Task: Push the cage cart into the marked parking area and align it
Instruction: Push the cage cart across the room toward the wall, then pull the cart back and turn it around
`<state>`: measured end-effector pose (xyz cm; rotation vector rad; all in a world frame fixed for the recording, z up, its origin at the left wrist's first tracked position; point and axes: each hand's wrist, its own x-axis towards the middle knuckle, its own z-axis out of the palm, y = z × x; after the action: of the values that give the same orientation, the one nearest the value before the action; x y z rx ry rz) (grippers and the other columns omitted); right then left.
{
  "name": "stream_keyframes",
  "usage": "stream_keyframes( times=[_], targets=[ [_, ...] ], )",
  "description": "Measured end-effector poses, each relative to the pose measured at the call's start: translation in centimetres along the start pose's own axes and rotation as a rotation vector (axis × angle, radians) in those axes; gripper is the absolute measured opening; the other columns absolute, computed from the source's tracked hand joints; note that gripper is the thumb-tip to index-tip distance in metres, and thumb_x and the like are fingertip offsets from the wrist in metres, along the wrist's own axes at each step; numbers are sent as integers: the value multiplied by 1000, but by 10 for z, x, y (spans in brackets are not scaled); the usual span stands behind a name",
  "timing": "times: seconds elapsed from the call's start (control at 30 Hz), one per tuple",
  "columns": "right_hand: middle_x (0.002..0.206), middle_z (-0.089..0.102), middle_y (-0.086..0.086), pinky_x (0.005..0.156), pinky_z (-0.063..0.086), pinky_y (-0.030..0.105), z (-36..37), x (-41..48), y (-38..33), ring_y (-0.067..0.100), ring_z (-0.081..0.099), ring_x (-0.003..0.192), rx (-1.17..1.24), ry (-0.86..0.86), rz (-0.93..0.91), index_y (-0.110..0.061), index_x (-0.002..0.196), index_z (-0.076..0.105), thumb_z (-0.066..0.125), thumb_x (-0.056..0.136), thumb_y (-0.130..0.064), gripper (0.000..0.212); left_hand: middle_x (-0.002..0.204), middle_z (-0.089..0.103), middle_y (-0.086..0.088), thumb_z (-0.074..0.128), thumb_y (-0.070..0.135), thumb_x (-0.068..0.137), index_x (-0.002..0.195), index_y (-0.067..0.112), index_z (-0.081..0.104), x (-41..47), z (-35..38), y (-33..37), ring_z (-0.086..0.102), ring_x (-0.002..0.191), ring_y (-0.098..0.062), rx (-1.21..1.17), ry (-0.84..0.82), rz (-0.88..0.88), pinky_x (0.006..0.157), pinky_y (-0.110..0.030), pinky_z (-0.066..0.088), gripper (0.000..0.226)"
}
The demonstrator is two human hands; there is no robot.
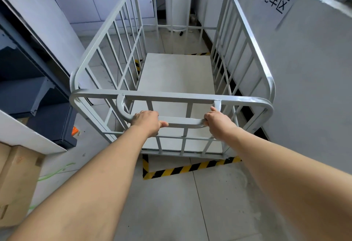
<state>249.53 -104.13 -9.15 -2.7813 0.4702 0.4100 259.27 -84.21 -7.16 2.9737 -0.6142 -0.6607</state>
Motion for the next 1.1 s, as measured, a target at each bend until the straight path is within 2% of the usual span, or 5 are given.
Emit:
stream_keyframes(
  times=[0.47, 0.57, 0.7, 0.87, 1.1],
  targets=[
    [134, 57, 11, 117, 27, 38, -7, 24, -2, 25, 15, 150, 27, -8, -74, 0, 117, 60, 42, 100, -4, 26, 135, 54, -11, 43, 49, 97, 129, 12, 52, 27, -9, 3, 43, 132, -31, 133, -48, -45, 111, -41, 29, 50],
    [138, 55, 10, 115, 31, 35, -23, 18, 9, 26, 36, 142, 173, -17, -127, -7, 131, 56, 45, 100, -13, 34, 144, 42, -13, 46, 40, 98, 139, 13, 43, 26, -15, 20, 37, 137, -33, 216, -76, -102, 118, -47, 21, 48],
    [132, 61, 13, 102, 45, 33, -50, 12, 55, 30, 59, 120, 167, 97, -51, -13, 134, 55, 52, 97, -17, 38, 139, 43, -14, 51, 10, 89, 137, 11, 42, 19, -21, 64, 42, 133, -34, 209, 47, -60, 115, -43, 25, 48],
    [113, 66, 17, 75, 43, 27, -85, 7, 129, 32, 59, 90, 60, 30, 4, -9, 118, 61, 56, 93, -24, 30, 134, 48, -15, 51, 15, 93, 130, 9, 50, 20, -34, 148, 48, 127, -34, 174, 131, -8, 103, -41, 38, 38],
    [111, 64, 15, 82, 48, 33, -111, 9, 218, 34, 60, 104, -50, -49, -18, -6, 114, 61, 58, 91, -30, 33, 131, 53, -12, 51, 29, 97, 127, 11, 53, 30, -25, 267, 49, 126, -33, 150, 111, 89, 103, -39, 36, 36]
  ],
)
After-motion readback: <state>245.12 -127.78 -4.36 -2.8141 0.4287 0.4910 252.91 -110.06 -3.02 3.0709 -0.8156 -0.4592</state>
